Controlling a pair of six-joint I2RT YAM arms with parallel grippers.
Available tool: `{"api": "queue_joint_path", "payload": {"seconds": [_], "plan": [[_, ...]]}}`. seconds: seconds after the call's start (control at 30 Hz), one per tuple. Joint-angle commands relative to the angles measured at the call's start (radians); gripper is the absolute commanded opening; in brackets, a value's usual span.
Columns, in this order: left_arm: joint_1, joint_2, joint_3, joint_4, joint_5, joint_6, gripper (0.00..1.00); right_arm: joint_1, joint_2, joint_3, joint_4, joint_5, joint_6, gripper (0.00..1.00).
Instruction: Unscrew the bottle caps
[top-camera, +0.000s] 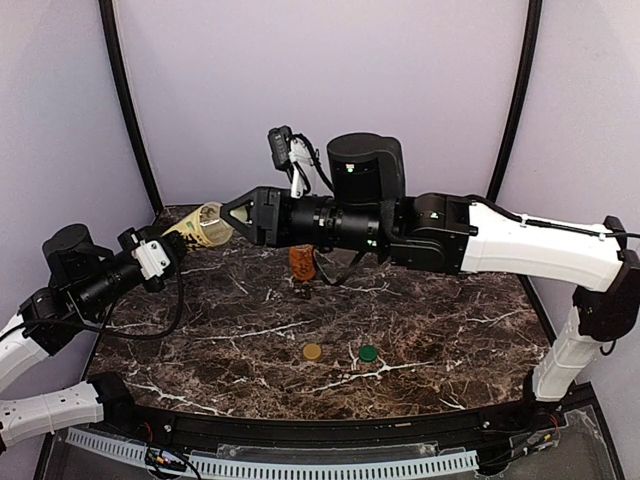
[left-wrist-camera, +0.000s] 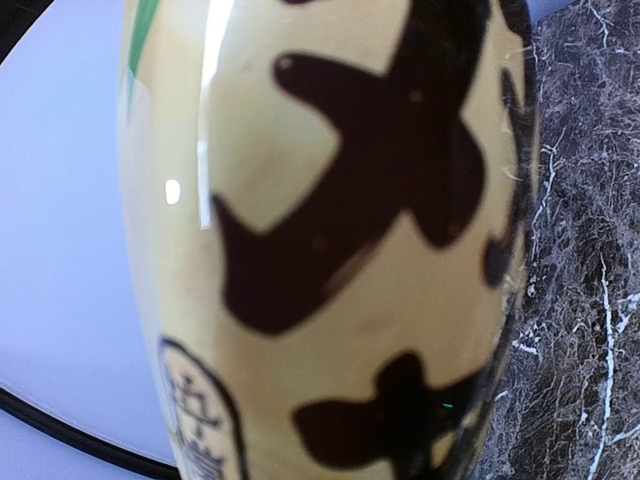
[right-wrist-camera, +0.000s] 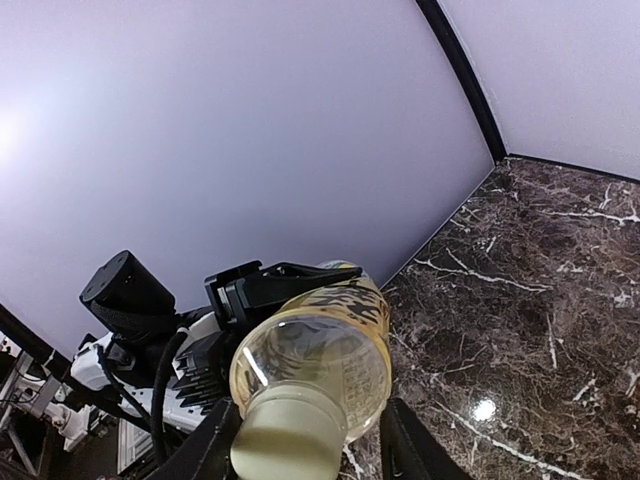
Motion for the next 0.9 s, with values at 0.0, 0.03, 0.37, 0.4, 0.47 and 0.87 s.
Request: {"api": "queue_joint_path", "payload": {"seconds": [0.0, 0.03, 0.37, 0.4, 0.47, 0.87], "plan": [[0.0, -0.011, -0.015, 0.012, 0.001, 0.01, 0.21, -0.007, 0.011, 0.017, 0.021, -0.019, 0.034, 0.39], [0.0, -0.011, -0.015, 0.012, 0.002, 0.01, 0.21, -0.007, 0.011, 0.014, 0.02, -0.019, 0.035, 0.32], [0.0, -0.024, 0.019, -0.162, 0.082, -0.024, 0.21, 0.005, -0.082, -0.039, -0.014, -0.178, -0.407, 0.0], [0.0, -0.026, 0.03, -0.196, 0.109, -0.027, 0.21, 0.009, -0.099, -0.056, -0.043, -0.216, -0.505, 0.0], [0.0, -0.028, 0.046, -0.323, 0.187, -0.029, 0.21, 0.016, -0.147, -0.105, -0.079, -0.294, -0.684, 0.0], [0.002, -0.016, 0.115, -0.618, 0.445, -0.011, 0.21, 0.136, -0.296, -0.162, -0.359, -0.097, -1.465, 0.0]]}}
